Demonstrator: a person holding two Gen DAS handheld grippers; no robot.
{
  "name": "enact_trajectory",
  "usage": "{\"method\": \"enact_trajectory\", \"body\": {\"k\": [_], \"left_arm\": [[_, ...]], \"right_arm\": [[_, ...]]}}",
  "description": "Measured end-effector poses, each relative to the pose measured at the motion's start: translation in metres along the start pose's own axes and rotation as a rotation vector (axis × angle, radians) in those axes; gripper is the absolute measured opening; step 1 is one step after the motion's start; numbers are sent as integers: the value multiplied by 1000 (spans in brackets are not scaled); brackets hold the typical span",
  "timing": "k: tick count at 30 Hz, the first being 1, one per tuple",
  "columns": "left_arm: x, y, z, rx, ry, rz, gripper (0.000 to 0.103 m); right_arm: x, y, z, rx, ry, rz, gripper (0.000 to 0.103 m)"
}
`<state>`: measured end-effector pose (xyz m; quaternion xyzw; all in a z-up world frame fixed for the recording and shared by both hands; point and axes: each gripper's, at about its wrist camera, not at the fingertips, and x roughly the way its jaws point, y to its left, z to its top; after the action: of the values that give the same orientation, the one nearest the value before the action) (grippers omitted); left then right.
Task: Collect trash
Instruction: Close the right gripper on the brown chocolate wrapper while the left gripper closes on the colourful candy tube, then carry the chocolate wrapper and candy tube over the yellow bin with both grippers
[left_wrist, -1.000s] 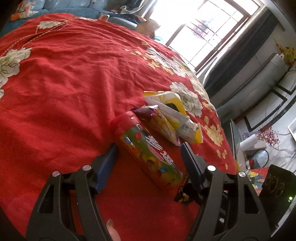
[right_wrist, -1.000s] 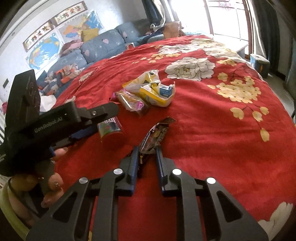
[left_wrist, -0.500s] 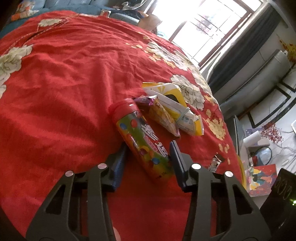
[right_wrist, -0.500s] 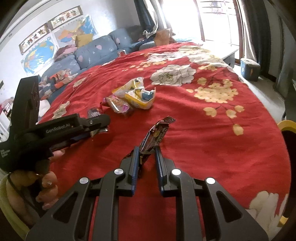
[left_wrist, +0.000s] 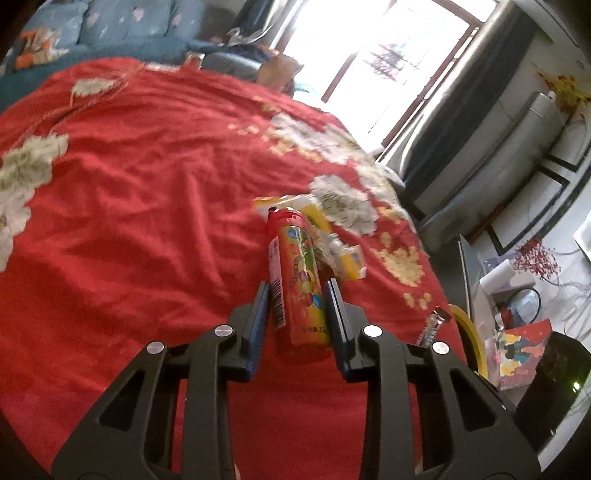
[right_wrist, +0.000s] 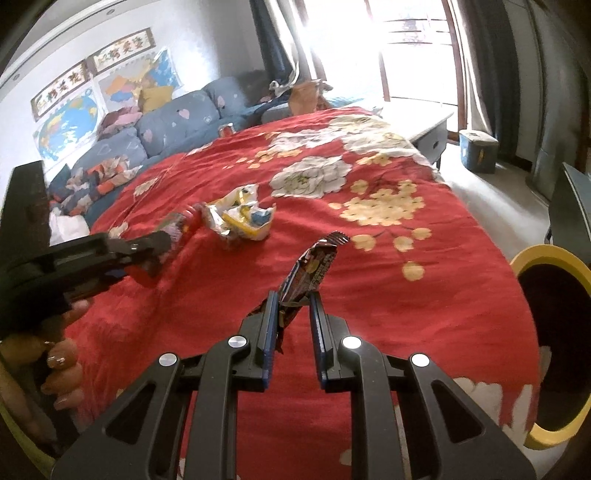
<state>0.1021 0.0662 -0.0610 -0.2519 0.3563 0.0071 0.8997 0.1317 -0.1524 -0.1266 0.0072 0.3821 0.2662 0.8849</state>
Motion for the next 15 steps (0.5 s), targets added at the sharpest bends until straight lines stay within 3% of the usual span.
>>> {"method": "enact_trajectory", "body": {"k": [15], "left_arm": [[-23,-74,-10,177,-47,-143,22]], "right_arm": [[-34,-56,16,102,-101,-76,17]]}}
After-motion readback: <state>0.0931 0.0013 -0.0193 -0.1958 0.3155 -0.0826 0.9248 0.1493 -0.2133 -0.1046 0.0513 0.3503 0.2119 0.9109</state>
